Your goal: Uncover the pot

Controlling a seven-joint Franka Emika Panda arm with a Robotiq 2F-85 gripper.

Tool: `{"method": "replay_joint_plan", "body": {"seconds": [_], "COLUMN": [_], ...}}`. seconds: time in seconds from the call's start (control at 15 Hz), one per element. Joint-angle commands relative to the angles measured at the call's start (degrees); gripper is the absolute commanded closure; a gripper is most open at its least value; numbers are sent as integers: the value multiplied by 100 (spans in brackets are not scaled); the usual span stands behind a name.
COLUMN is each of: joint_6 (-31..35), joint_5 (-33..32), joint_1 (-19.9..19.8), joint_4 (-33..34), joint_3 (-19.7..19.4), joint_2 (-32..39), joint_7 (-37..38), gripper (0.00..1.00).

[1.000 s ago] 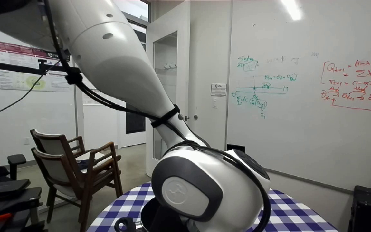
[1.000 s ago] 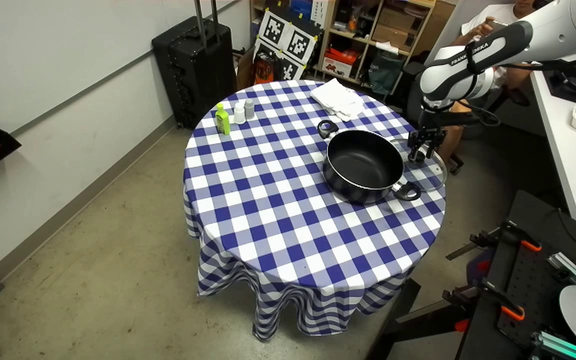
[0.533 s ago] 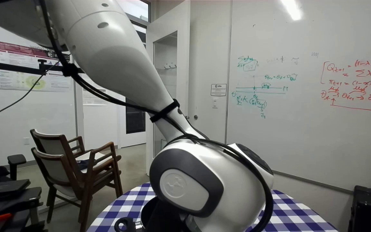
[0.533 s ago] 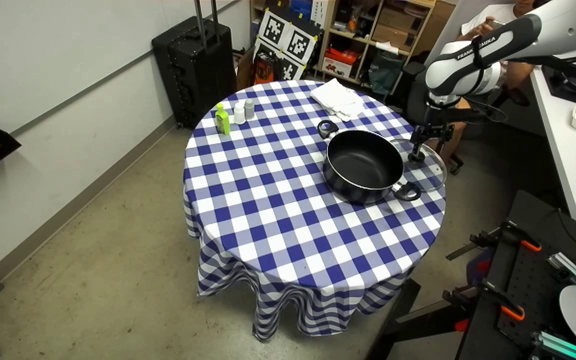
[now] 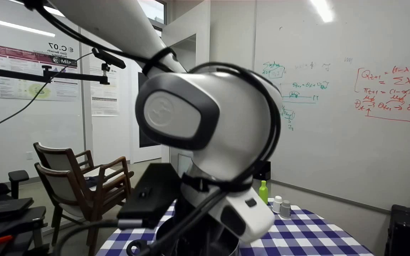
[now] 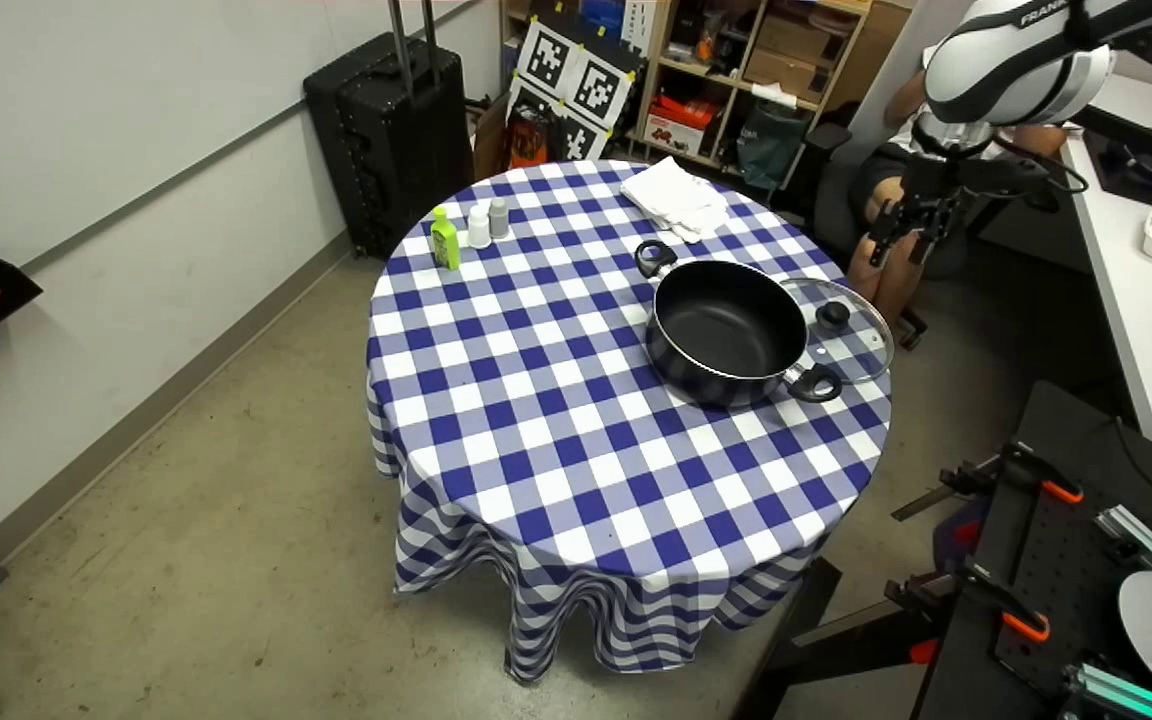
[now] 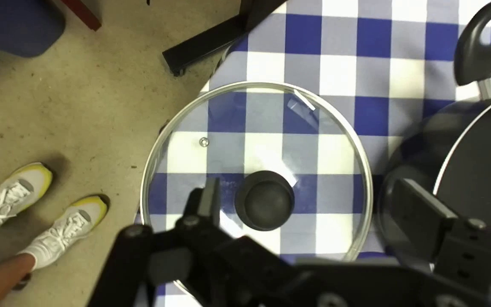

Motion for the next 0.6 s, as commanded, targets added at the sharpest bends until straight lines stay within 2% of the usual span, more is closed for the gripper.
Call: {"method": "replay_joint_plan", "body": {"seconds": [0.0,0.4,0.53], "joint_6": [-39,-511,-614], "joint_5": [-453,-1964,-2277], "joint_1": [243,821,980], "joint_4": [-1122,-2286,-2590], "joint_3": [-30,-96,-48], "joint_2": [-1405,-3406,-4085], "joint_7": [-680,-916,-1100], "gripper": [0,0,0]}}
